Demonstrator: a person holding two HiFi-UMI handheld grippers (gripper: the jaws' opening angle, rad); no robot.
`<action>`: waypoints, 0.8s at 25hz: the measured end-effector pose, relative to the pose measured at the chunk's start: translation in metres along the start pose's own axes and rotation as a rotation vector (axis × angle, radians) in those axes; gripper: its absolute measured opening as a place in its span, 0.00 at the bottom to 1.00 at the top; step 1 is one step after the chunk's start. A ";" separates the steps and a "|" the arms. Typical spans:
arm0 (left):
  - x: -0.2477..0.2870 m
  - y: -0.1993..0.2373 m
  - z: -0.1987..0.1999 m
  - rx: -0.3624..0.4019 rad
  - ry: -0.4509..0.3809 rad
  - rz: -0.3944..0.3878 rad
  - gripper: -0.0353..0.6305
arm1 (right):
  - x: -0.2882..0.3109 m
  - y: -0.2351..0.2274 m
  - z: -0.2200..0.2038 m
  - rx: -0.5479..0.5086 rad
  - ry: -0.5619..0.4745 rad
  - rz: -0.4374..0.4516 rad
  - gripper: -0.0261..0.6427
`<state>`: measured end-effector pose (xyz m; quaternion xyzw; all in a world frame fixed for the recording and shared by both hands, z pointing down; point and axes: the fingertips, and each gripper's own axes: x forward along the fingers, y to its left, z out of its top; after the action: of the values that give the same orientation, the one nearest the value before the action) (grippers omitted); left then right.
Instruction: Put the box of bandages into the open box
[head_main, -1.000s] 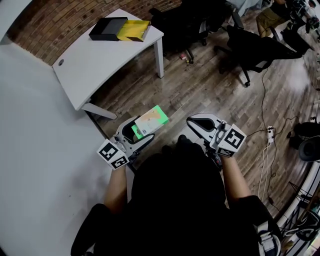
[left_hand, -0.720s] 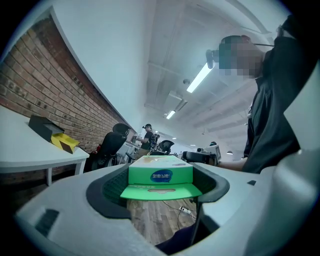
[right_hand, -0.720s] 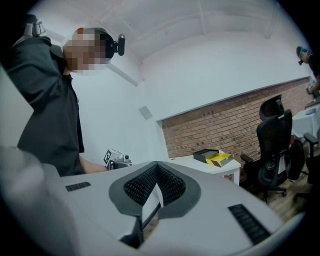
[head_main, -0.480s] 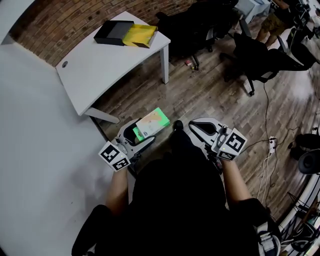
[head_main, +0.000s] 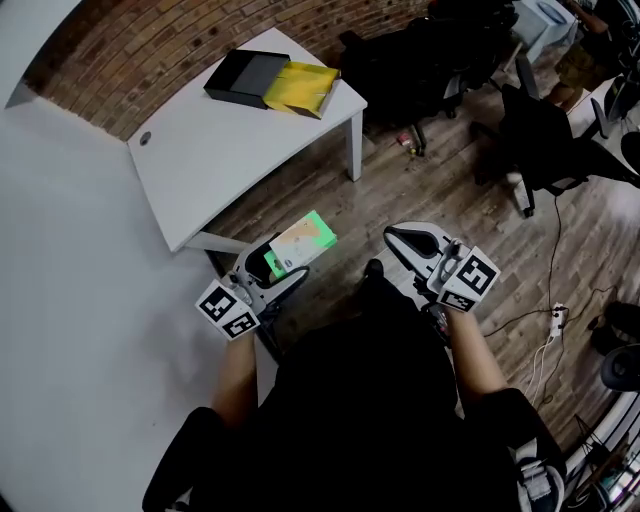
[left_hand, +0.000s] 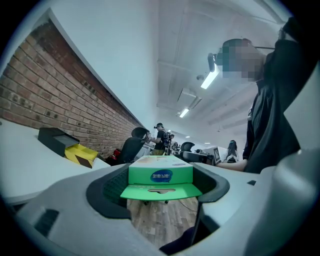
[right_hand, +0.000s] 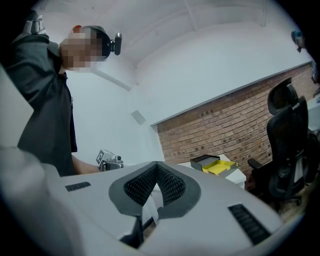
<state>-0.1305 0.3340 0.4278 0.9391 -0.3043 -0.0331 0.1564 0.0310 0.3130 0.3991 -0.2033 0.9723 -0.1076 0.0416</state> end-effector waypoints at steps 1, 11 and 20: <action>0.006 0.008 0.005 0.001 0.000 0.009 0.61 | 0.001 -0.012 0.002 0.005 -0.004 -0.001 0.05; 0.079 0.082 0.066 -0.020 -0.041 0.082 0.61 | 0.001 -0.118 0.032 0.049 -0.030 -0.007 0.05; 0.136 0.127 0.077 0.022 0.014 0.123 0.61 | 0.011 -0.194 0.031 0.086 -0.041 0.014 0.05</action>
<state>-0.1028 0.1365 0.3987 0.9205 -0.3606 -0.0135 0.1500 0.0997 0.1297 0.4126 -0.1967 0.9671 -0.1450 0.0707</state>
